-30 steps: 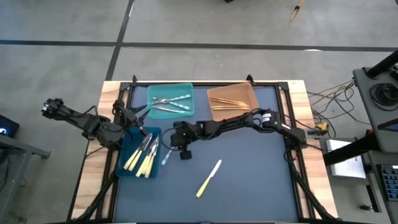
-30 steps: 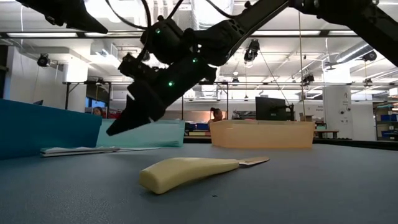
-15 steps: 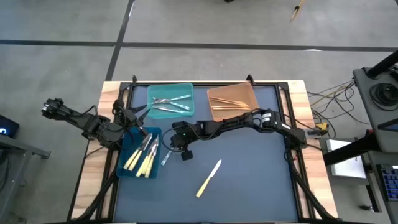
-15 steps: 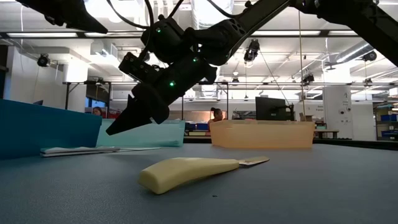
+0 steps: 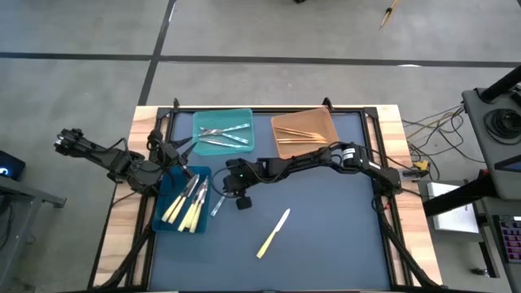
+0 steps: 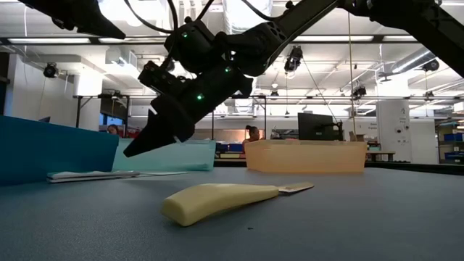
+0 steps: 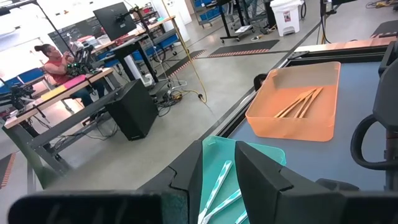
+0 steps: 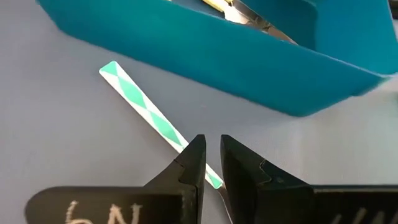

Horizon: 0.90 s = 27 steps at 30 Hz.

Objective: Sort silverware by color (type)
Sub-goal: Put the white knife into the light blue bin

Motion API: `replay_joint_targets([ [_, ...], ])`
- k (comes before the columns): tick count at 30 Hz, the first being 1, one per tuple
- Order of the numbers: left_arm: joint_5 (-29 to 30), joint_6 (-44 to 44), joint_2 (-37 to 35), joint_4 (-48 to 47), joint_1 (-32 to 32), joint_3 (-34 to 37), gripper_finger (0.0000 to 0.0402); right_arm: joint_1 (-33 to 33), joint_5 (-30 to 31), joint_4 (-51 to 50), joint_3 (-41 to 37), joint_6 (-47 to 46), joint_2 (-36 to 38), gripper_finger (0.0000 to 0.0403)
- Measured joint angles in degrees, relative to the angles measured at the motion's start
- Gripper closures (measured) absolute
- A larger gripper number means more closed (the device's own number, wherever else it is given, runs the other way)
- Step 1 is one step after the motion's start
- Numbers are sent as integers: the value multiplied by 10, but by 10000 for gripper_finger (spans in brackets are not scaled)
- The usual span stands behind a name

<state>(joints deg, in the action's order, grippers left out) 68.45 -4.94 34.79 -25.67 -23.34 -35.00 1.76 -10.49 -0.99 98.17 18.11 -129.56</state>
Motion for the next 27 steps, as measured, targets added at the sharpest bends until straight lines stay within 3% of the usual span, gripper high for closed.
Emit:
replay_joint_targets([
  [6, 0, 0, 0, 0, 0, 0, 325, -2, 24, 21, 0, -71, 0, 360],
  [8, 0, 0, 0, 0, 0, 0, 325, -5, 60, 37, 0, -23, 0, 360],
  [12, 0, 0, 0, 0, 0, 0, 325, -14, 20, 19, 1, 140, 0, 380],
  [17, 0, 1, 0, 0, 0, 0, 325, -28, 58, 36, 1, 120, 0, 389],
  [27, 0, 1, 0, 0, 0, 0, 325, -30, 53, 29, 0, 94, 0, 304],
])
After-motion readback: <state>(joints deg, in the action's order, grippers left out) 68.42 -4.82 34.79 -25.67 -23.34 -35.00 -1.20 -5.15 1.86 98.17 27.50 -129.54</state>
